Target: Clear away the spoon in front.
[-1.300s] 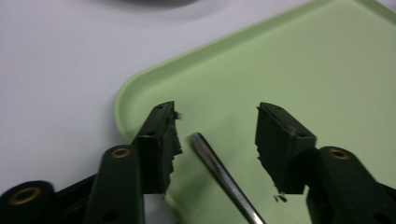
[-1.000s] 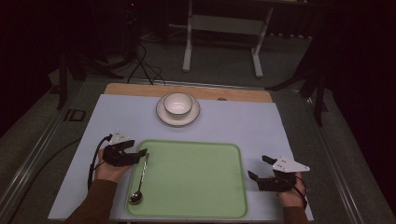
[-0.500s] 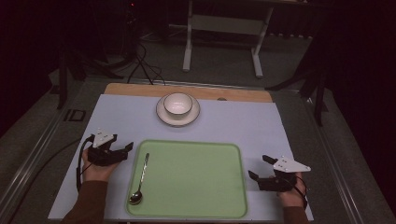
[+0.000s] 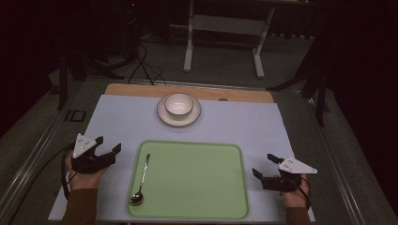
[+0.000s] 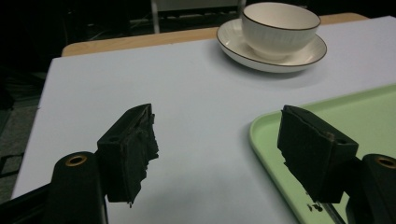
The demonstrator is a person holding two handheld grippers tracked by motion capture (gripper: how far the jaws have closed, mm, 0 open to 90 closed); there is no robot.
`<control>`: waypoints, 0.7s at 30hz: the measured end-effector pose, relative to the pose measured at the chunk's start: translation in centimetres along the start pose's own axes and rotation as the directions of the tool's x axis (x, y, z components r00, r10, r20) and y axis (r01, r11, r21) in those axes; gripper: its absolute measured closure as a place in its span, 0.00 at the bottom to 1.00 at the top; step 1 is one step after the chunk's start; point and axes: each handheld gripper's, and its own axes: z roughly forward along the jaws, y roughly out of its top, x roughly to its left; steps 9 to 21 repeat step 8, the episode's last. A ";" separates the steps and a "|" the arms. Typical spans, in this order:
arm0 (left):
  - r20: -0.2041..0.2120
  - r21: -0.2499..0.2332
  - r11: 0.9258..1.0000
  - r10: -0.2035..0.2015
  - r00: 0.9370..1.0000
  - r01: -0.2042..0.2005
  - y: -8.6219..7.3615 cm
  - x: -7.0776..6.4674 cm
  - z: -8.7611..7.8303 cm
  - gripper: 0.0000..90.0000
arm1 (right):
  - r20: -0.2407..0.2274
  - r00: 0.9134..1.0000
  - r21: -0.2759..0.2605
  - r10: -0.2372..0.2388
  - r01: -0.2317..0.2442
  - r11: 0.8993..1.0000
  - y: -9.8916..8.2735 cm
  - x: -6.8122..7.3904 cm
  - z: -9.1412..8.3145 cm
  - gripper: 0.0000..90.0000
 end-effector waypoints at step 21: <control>-0.036 -0.040 0.999 -0.034 0.999 0.032 -0.6 0.6 -1.8 0.30 | 0.008 1.000 -0.005 -0.008 0.008 1.000 0.0 0.0 0.0 0.18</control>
